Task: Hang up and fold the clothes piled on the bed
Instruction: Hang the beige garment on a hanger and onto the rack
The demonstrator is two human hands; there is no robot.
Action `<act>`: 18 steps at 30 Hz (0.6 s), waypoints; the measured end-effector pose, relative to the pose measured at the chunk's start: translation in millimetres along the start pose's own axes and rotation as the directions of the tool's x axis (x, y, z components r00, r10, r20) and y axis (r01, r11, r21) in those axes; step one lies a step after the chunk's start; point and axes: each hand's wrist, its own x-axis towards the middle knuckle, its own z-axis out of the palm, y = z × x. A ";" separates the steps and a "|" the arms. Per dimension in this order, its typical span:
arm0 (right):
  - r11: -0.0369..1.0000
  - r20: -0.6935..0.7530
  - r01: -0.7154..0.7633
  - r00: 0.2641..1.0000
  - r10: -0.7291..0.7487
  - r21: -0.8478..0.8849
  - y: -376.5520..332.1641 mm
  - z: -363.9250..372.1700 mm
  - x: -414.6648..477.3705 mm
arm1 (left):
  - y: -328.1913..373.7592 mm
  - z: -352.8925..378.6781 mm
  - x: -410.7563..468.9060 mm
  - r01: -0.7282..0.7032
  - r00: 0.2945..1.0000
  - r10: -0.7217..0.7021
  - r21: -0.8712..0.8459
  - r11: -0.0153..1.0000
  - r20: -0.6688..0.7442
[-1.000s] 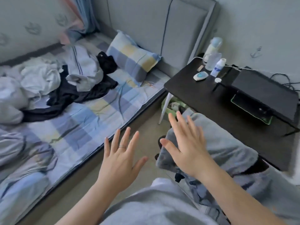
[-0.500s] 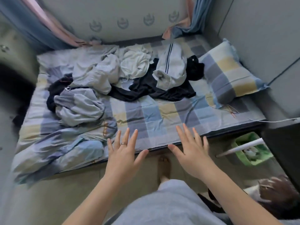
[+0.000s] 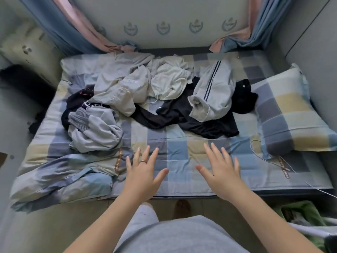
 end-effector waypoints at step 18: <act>0.999 -0.099 0.027 0.995 -0.023 0.038 -44.9 -5.7 253.1 | -86.4 -10.5 280.3 -0.090 0.996 0.089 0.000 0.996 -0.020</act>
